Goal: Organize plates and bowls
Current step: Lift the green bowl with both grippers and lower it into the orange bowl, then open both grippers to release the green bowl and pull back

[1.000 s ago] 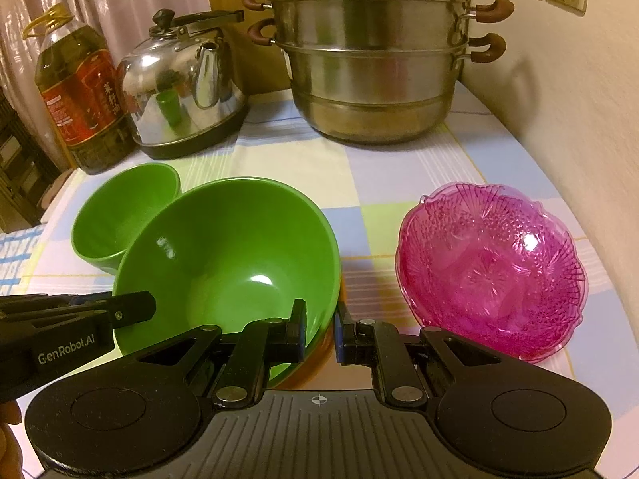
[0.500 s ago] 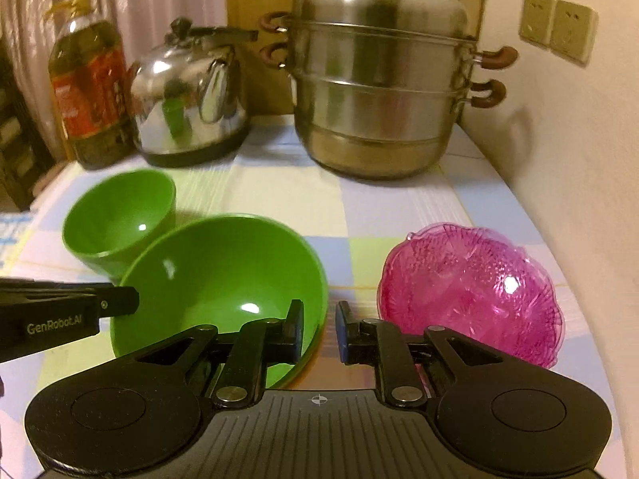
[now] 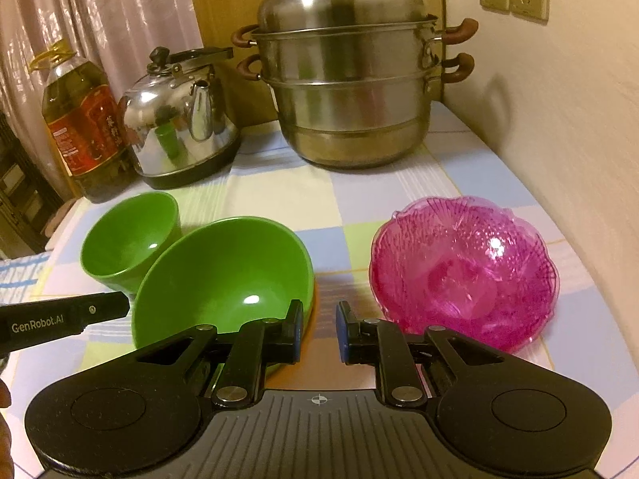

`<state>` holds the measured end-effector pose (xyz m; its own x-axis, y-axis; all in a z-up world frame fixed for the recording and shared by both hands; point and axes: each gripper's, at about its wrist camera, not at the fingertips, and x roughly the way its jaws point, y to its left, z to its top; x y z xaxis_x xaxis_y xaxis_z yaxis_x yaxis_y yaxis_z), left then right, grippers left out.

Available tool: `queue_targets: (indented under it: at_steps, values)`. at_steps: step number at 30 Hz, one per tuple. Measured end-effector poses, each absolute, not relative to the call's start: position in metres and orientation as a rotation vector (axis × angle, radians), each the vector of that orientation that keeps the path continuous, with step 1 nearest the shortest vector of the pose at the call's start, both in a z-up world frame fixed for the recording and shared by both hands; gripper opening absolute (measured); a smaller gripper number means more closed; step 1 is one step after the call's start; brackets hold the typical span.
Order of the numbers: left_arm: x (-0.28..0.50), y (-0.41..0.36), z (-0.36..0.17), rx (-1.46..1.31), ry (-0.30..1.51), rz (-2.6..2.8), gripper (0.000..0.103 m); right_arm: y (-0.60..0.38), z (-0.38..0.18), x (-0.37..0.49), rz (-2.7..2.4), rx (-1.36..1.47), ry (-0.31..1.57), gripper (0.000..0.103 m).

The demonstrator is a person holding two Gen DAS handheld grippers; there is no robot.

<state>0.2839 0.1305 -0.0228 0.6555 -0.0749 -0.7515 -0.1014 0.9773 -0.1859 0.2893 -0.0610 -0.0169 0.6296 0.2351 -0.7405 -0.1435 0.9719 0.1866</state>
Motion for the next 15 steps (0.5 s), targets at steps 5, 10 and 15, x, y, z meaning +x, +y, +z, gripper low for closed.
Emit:
queue_targets:
  at_steps: [5, 10, 15]
  values:
    - [0.267, 0.134, -0.019, -0.227, 0.862, 0.027, 0.013, -0.061, -0.012, 0.276, 0.229, 0.136, 0.872, 0.018]
    - [0.248, 0.144, -0.014, -0.243, 0.863, 0.042, 0.013, -0.051, -0.006, 0.259, 0.272, 0.156, 0.892, 0.018]
    - [0.228, 0.157, -0.009, -0.255, 0.862, 0.071, 0.014, -0.037, 0.001, 0.244, 0.31, 0.175, 0.903, 0.018]
